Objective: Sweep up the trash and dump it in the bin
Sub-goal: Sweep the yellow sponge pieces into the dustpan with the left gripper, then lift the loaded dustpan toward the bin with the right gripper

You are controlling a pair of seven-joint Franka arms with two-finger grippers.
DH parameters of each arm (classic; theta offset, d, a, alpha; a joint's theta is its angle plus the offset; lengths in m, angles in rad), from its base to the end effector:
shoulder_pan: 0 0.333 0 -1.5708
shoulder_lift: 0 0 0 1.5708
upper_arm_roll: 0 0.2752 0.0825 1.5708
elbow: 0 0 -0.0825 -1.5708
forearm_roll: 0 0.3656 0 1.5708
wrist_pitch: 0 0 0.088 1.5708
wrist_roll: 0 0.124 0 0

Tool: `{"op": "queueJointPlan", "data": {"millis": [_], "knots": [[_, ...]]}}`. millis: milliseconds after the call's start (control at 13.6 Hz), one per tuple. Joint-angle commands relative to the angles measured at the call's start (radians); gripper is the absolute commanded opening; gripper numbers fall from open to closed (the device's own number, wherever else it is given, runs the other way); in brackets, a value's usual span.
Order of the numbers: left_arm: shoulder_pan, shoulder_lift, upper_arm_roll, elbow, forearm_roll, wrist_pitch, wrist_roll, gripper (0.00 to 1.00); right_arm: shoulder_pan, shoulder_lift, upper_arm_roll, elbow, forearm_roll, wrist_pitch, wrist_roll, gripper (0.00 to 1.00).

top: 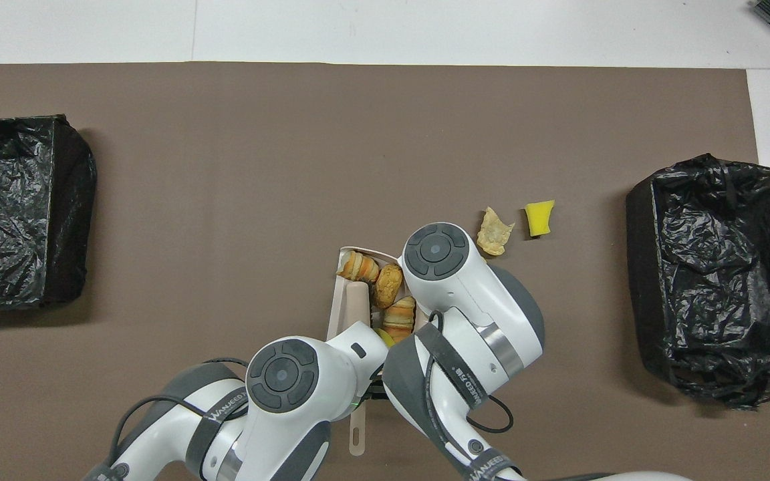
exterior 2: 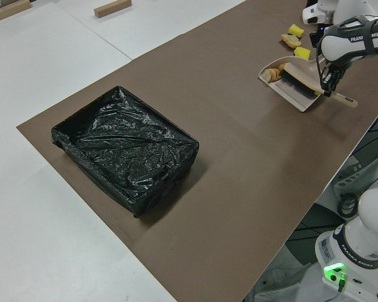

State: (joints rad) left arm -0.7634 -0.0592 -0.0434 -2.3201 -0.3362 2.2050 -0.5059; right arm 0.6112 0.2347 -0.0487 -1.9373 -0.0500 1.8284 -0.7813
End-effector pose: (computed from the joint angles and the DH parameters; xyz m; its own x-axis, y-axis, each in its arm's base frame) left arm 0.3230 -0.3597 0.3167 0.9752 -0.1086 -0.1930 -0.0734 -0.9807 0.1812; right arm 0.4538 0.2807 0.2966 0.1691 0.9461 -0.2763 0.9527 -0.2287 -0.2000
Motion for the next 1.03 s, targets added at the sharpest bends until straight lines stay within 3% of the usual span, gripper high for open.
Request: {"op": "queueJointPlan", "data": {"millis": [0,369,664,958], "knots": [[0.088,-0.037,0.016,0.034,0.002,-0.108,0.01,0.0,-0.005,-0.029,0.004,-0.031,0.016,0.02,0.016,0.0],[0.236,-0.059,0.016,0.103,0.074,-0.277,0.029,0.0,-0.011,-0.038,0.006,-0.028,0.016,0.009,0.031,0.0],[0.3,-0.059,0.017,0.111,0.164,-0.343,0.03,0.0,-0.071,-0.112,0.004,-0.02,0.082,0.005,-0.041,0.0],[0.344,-0.045,0.017,0.177,0.189,-0.425,0.055,0.0,-0.233,-0.164,0.004,0.05,0.163,-0.082,-0.208,0.0]]}}
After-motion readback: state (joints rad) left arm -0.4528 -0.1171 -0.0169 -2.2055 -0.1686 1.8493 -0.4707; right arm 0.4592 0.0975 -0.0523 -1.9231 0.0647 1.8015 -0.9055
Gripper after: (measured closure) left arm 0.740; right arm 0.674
